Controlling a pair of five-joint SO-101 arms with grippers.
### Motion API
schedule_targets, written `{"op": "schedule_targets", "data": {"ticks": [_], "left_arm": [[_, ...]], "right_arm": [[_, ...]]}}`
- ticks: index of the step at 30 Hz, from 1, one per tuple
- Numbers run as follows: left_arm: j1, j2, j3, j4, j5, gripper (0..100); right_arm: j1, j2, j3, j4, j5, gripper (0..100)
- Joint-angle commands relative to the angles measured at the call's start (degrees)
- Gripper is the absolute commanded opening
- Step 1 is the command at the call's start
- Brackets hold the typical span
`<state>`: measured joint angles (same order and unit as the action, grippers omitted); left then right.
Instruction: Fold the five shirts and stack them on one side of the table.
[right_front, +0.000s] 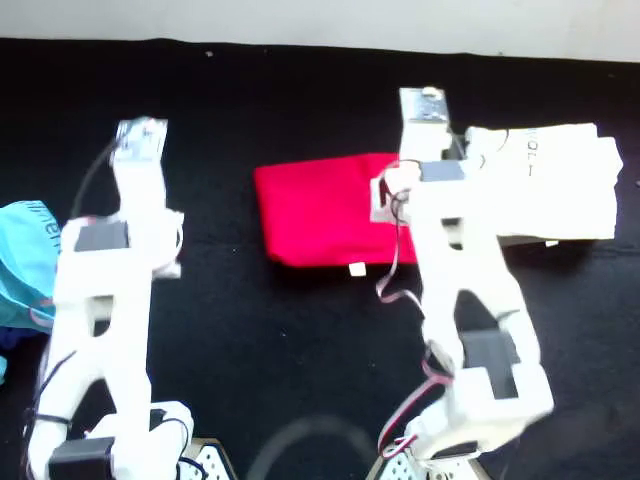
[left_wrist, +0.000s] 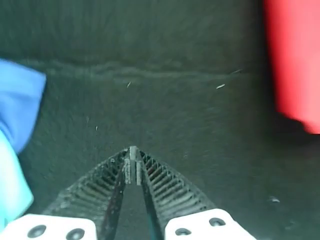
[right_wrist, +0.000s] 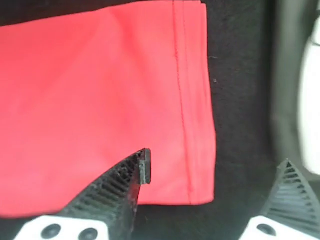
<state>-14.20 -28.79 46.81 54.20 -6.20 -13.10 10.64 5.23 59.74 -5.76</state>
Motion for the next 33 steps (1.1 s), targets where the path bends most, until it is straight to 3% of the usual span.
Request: {"op": "schedule_targets", "data": {"ticks": [1, 9, 14, 24, 26, 30, 33], "left_arm": [[-2.86, -1.89, 7.16, -7.21, -0.26, 1], [-5.05, 2.24, 11.38, -10.29, -0.26, 1], [-5.14, 8.75, 14.90, -17.49, -0.18, 1], [-5.23, 9.19, 14.55, -17.67, -0.26, 1], [-5.23, 9.19, 14.55, -17.67, -0.26, 1], [-5.23, 9.19, 14.55, -17.67, -0.26, 1], [-5.23, 9.19, 14.55, -17.67, -0.26, 1]], "right_arm": [[-1.19, 6.73, -9.98, 0.13, -1.58, 37.5], [-1.63, 21.32, -21.32, 0.13, -5.98, 37.5], [-2.24, 28.44, -26.33, 0.13, -5.98, 37.5], [-4.26, 33.54, -28.53, 6.90, -5.80, 36.1], [-4.79, 33.63, -29.14, 10.33, -5.54, 27.9], [-4.62, 33.63, -28.88, 11.91, -5.45, 0.0], [-4.62, 33.63, -29.32, 12.26, -3.69, 2.6]]}}
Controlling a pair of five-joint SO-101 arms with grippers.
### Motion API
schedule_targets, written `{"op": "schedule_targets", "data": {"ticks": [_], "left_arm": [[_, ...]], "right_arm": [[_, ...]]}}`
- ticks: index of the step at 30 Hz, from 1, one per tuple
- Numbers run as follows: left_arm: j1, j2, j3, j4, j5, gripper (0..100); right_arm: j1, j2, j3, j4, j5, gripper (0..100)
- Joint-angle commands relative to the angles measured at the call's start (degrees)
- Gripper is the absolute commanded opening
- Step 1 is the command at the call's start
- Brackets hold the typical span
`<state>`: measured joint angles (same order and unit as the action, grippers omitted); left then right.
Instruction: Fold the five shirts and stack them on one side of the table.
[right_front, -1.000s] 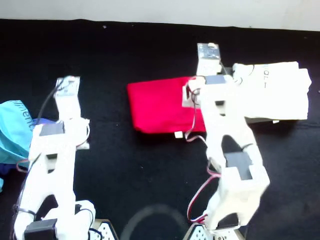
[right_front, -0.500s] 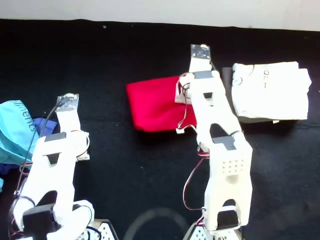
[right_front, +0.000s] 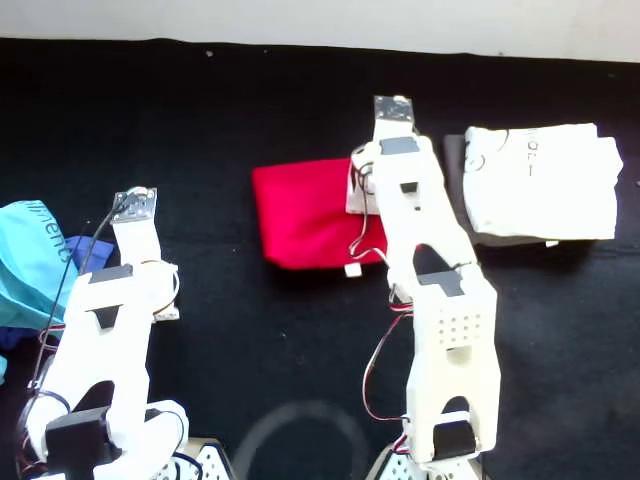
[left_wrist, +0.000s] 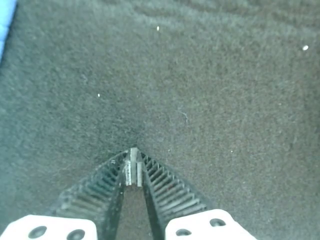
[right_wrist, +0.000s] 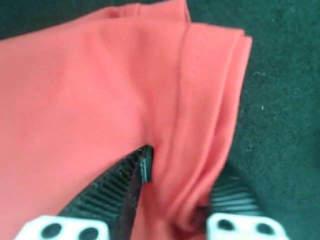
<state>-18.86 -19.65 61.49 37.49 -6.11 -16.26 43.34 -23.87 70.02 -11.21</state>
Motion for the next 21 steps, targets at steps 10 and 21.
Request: {"op": "schedule_targets", "data": {"ticks": [10, 21], "left_arm": [[-0.57, 0.04, -0.13, -0.97, -0.26, 1], [-0.57, 0.13, -0.13, -0.97, -0.35, 1]], "right_arm": [[5.76, -1.36, -12.70, 9.45, 2.99, 0.6], [11.74, -5.85, -47.34, 30.64, 17.85, 0.6]]}}
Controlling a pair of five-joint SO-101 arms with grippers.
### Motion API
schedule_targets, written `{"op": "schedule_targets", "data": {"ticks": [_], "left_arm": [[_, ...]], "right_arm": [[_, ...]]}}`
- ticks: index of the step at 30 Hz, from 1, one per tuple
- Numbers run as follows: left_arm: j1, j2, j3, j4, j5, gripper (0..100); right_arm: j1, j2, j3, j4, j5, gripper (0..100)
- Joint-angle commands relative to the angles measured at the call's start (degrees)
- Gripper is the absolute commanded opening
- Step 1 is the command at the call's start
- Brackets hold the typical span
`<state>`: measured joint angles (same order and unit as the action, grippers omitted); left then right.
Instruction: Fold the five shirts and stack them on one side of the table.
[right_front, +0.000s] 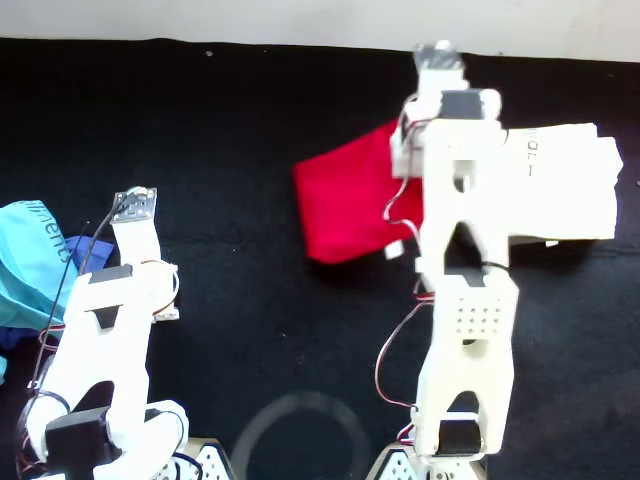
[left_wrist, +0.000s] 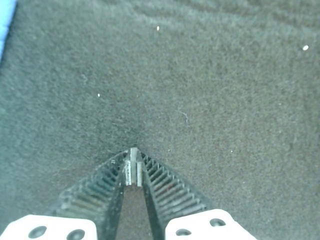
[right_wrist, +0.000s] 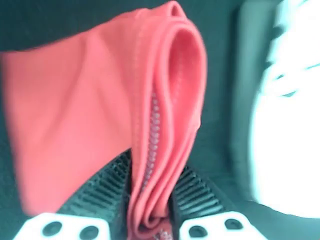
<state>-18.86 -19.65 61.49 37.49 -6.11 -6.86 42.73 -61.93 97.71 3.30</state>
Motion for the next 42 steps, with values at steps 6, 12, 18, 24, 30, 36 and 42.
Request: {"op": "schedule_targets", "data": {"ticks": [6, 12, 18, 24, 30, 36, 42], "left_arm": [[-0.57, 0.13, -0.13, -0.97, -0.35, 1], [-0.57, 0.13, -0.13, -0.97, -0.35, 1], [-0.57, 0.13, -0.13, -0.97, -0.35, 1], [-0.57, 0.22, -0.13, -0.97, -0.35, 1], [-0.57, 0.22, -0.13, -0.97, -0.35, 1], [-0.57, 0.22, -0.13, -0.97, -0.35, 1], [-0.48, 0.22, -0.13, -0.97, -0.35, 1]], "right_arm": [[7.87, -6.90, -17.10, 3.30, 8.35, 0.6], [12.00, -10.68, -17.27, 3.21, 14.15, 0.6], [16.84, -11.21, -17.19, 3.30, 16.26, 0.6], [22.20, -9.27, -10.51, 1.19, 23.30, 0.6], [27.12, -3.91, -2.33, -8.40, 29.71, 0.6], [29.58, 3.30, -1.71, -14.99, 34.46, 0.6], [30.81, 6.20, -1.71, -18.07, 35.34, 1.6]]}}
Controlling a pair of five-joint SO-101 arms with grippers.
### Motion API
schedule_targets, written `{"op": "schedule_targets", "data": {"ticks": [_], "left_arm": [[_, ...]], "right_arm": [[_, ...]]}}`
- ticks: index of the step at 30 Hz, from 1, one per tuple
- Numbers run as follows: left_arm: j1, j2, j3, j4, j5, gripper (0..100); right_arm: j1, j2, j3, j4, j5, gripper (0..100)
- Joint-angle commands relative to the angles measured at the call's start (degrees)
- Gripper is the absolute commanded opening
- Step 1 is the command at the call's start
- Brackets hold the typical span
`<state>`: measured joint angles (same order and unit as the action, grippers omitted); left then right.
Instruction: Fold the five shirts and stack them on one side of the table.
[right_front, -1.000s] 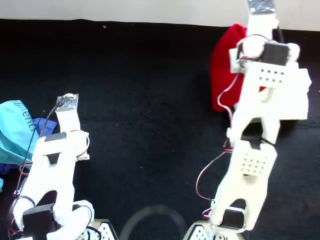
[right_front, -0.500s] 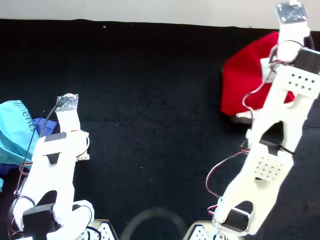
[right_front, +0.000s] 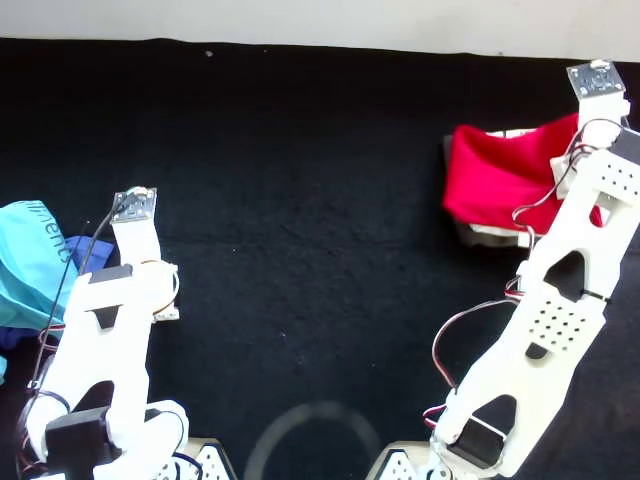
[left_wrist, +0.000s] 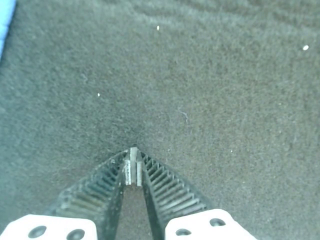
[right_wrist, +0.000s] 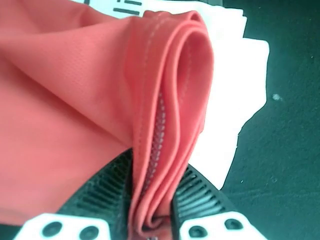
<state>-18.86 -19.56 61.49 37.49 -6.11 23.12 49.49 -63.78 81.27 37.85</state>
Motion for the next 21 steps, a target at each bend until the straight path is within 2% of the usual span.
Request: {"op": "schedule_targets", "data": {"ticks": [1, 3, 7, 14, 19, 21], "left_arm": [[-0.48, 0.13, -0.13, -0.97, -0.35, 1], [-0.48, 0.13, -0.13, -0.97, -0.35, 1], [-0.48, 0.13, -0.13, -0.97, -0.35, 1], [-0.48, 0.13, -0.13, -0.97, -0.35, 1], [-0.48, 0.22, -0.13, -0.97, -0.35, 1], [-0.48, 0.22, -0.13, -0.97, -0.35, 1]], "right_arm": [[1.01, -0.57, 0.13, -1.63, 0.62, 3.8], [1.36, -0.48, 0.13, -1.63, -0.09, 11.1], [2.24, -0.48, 0.04, -1.63, -8.26, 23.3], [2.24, -0.84, -0.04, -3.82, -22.86, 23.7], [1.19, -0.75, -4.44, -4.70, -25.23, 23.2], [0.92, -0.66, -7.96, -4.44, -25.05, 16.7]]}}
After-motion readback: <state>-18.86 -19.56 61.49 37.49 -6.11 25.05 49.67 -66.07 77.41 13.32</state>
